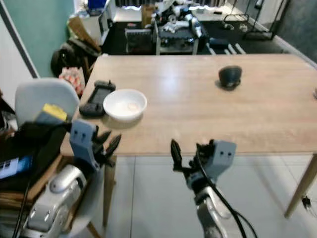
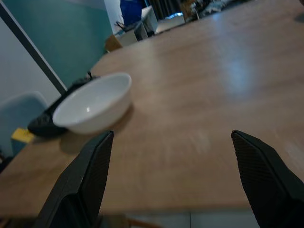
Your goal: Setting the table
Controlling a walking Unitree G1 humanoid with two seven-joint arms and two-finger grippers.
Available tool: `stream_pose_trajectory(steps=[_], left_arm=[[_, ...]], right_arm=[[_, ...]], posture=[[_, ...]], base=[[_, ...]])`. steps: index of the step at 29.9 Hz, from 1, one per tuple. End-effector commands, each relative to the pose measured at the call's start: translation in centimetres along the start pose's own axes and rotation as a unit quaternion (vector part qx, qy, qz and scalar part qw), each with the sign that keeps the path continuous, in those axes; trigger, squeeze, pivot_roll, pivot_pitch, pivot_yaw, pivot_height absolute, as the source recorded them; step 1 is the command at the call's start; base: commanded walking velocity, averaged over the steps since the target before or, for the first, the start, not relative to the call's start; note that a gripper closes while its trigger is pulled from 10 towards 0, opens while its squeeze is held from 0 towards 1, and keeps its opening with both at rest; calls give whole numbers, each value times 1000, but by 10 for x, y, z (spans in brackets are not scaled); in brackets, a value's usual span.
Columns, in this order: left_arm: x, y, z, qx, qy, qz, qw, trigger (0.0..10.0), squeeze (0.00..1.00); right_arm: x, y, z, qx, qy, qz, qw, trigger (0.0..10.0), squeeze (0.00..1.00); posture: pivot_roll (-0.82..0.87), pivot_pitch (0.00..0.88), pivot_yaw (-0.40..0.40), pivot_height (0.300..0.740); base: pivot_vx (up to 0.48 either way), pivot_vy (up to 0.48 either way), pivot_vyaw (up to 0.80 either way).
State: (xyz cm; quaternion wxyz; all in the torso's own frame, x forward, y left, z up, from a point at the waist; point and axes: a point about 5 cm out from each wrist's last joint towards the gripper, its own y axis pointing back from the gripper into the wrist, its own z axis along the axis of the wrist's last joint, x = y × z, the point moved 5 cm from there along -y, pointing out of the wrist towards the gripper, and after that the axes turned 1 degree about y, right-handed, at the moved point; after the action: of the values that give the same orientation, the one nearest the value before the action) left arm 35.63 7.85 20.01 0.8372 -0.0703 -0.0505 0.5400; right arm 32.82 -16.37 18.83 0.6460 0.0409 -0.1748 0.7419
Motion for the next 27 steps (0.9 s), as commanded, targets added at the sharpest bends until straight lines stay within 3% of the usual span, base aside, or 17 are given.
stream_pose_trajectory(steps=[1, 19, 22, 27], left_arm=[[5, 4, -8, 14, 2, 9, 1000, 10000, 0], [12, 4, -9, 19, -5, 22, 1000, 10000, 0], [17, 6, -7, 23, -45, 17, 999, 10000, 0], [20, 10, -2, 25, -78, -15, 997, 10000, 0]], right_arm=[[3, 2, -6, 7, -5, -1, 1000, 10000, 0], [4, 1, -4, 6, -1, 2, 1000, 10000, 0], [3, 1, -3, 5, 2, 1, 1000, 10000, 0], [2, 1, -3, 4, 3, 1, 1000, 10000, 0]], posture=[[45, 126, 107, 740], [45, 128, 104, 740], [44, 124, 104, 740], [44, 124, 104, 740]], base=[[480, 0, 0], [455, 0, 0], [0, 0, 0], [0, 0, 0]])
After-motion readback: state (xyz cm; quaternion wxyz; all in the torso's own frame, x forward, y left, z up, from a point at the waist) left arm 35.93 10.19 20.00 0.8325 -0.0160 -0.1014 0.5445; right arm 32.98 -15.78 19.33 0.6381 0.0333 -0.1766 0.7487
